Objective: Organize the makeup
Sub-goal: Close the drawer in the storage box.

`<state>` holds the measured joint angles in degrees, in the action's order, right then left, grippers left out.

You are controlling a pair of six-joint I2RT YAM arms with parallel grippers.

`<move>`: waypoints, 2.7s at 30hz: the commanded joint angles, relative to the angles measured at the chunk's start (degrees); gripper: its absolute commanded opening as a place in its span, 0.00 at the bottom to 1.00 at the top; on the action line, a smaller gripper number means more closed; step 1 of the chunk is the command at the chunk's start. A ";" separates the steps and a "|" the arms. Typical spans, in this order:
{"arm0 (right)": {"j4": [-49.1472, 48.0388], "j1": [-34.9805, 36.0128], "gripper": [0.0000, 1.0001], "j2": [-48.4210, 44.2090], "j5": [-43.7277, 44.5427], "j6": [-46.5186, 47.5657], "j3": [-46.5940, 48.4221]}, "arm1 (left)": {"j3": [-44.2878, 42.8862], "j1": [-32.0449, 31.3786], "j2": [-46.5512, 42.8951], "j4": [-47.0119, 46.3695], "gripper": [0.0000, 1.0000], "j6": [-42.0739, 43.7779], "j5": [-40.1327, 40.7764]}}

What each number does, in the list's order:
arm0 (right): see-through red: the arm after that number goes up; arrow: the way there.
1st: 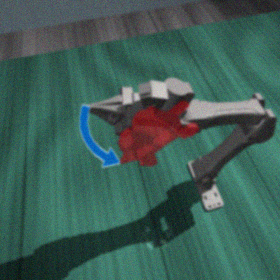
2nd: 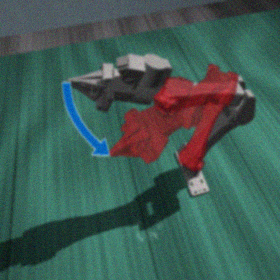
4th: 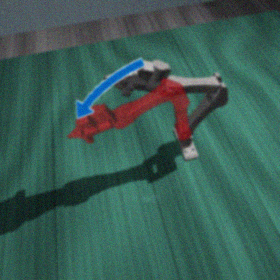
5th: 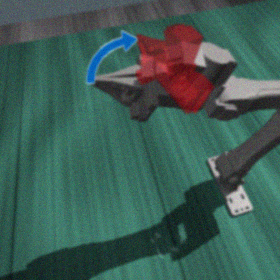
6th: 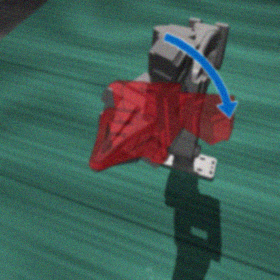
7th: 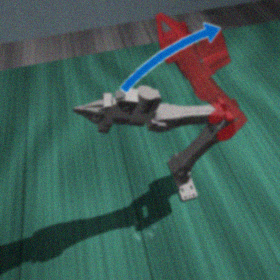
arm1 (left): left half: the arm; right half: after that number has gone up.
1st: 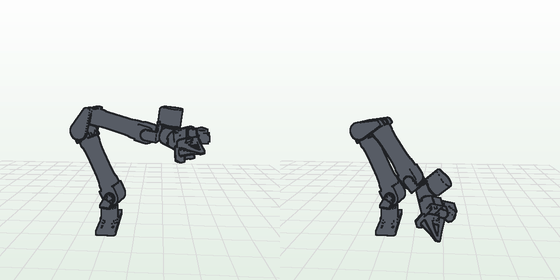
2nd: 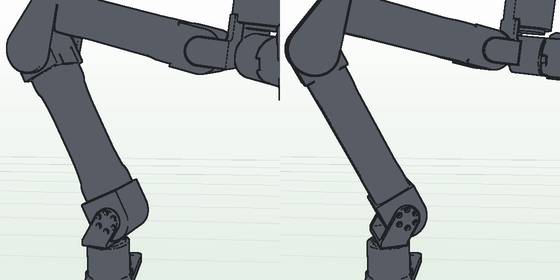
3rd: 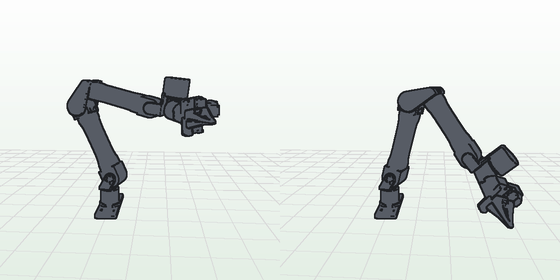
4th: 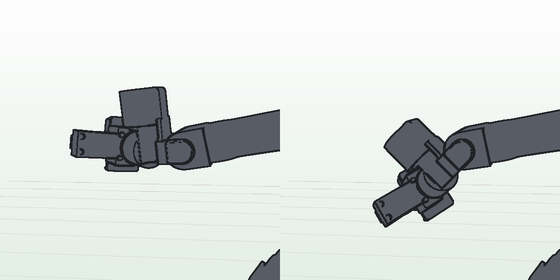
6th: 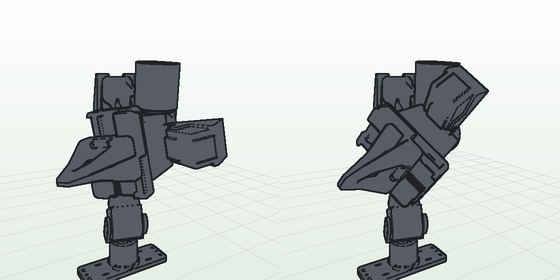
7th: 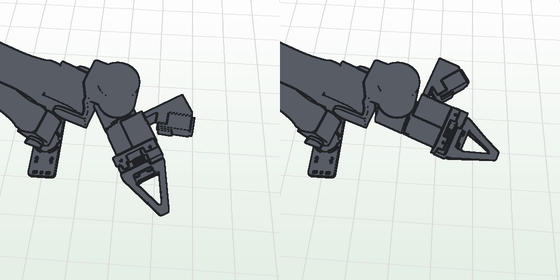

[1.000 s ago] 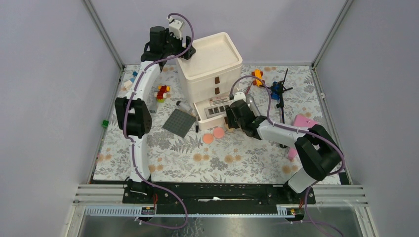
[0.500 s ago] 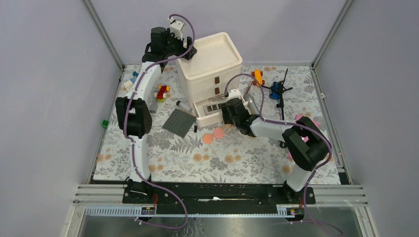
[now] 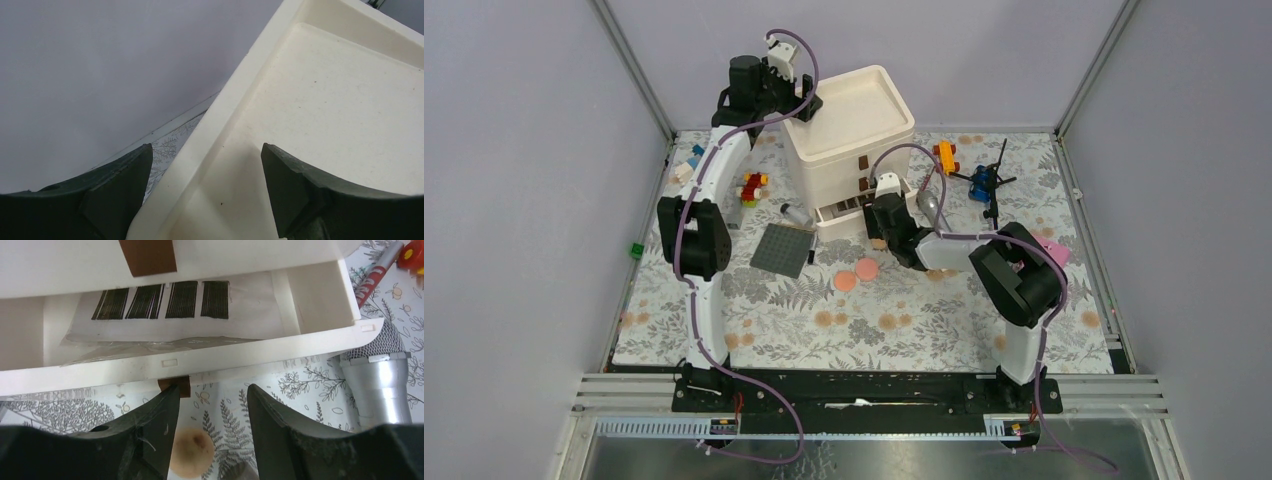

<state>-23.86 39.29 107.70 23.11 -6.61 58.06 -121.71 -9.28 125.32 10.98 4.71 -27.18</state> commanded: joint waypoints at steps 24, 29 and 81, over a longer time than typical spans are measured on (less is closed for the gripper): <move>-11.05 -4.93 0.59 10.01 -6.22 0.08 12.74 | 5.17 -3.97 -1.26 4.90 0.81 3.28 -0.67; -14.91 -5.01 0.58 10.26 -6.53 0.14 11.58 | 5.56 -4.29 -1.42 4.92 0.81 3.51 -1.07; -2.82 -5.27 0.66 -17.85 -13.29 1.53 -5.02 | 23.59 -0.30 -32.24 4.24 0.99 -20.06 30.76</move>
<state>-27.29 34.22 94.85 9.37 -3.95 54.48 -104.55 -12.34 100.86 18.02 -5.26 -5.41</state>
